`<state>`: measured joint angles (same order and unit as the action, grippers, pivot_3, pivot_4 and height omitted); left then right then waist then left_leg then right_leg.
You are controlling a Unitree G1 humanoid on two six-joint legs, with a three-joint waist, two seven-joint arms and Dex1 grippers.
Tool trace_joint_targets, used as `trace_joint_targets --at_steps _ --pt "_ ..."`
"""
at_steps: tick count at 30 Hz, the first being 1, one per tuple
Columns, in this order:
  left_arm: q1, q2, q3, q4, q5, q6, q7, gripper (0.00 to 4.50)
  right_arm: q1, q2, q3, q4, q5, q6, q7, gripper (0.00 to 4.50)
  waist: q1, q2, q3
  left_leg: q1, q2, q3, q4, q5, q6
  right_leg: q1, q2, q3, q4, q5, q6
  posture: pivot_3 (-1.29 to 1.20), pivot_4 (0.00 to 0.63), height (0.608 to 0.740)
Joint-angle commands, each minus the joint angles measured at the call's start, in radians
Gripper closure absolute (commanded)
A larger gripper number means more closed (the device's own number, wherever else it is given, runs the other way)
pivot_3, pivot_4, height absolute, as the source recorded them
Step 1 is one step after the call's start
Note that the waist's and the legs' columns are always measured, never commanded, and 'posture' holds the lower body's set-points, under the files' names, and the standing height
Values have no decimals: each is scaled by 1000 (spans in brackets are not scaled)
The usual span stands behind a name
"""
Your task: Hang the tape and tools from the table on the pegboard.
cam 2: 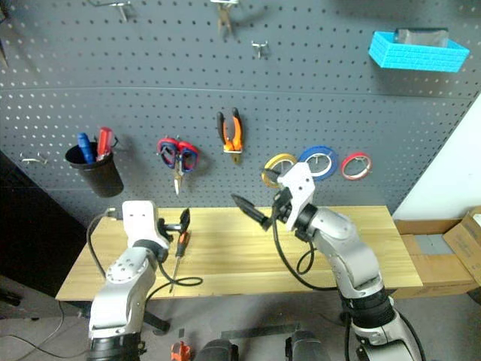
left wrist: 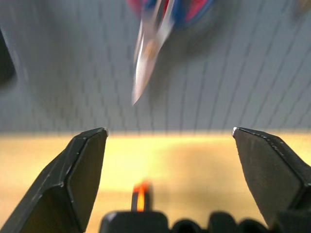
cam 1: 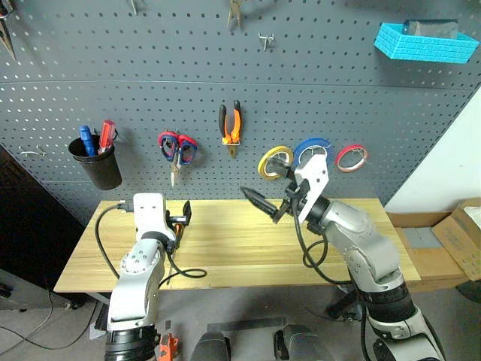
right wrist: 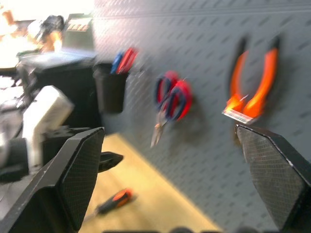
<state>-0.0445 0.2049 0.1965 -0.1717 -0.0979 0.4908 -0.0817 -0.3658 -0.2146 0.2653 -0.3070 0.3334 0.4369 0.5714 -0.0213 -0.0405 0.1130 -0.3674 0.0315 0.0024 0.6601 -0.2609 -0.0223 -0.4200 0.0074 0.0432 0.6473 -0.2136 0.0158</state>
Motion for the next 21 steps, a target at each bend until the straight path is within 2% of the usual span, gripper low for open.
trace_joint_targets --at_steps 1,4,7,11,14,18,21 --pt "-11 31 34 40 -5 -22 -10 5 -19 8 61 -12 -14 -8 40 0 -6 0 6 0 0 -1 0 0 0 0 0 0 0 0 0 -11 127 740" --pt "-49 86 59 128 -17 -17 -44 5 -56 27 136 30 -64 -19 51 0 -10 1 17 1 0 -1 0 0 0 1 0 -1 1 0 0 -17 149 740" --pt "-167 172 66 315 -41 0 -127 5 -134 63 208 107 -135 23 28 0 -11 2 39 3 1 -2 0 0 0 1 1 -1 1 -1 -1 -13 198 740" --pt "-305 246 16 561 -13 -17 -217 5 -188 115 221 144 -150 95 7 0 -9 3 71 1 0 -3 0 0 0 0 2 -1 1 -1 -2 -18 246 740" --pt "-383 269 -12 690 0 -26 -263 5 -203 129 216 139 -156 138 5 0 -10 2 85 -7 0 -3 0 -1 1 -6 1 -2 0 1 3 -28 260 740" --pt "-456 273 -47 796 -4 19 -325 5 -210 120 207 132 -163 177 3 0 -10 0 93 -29 0 -7 2 -2 0 -26 -3 -5 2 4 0 -39 270 740" --pt "-488 270 -62 836 4 38 -325 5 -209 117 201 127 -166 189 0 0 -10 1 101 -34 -1 -13 1 -3 1 -30 -10 -6 2 4 0 -47 267 740"
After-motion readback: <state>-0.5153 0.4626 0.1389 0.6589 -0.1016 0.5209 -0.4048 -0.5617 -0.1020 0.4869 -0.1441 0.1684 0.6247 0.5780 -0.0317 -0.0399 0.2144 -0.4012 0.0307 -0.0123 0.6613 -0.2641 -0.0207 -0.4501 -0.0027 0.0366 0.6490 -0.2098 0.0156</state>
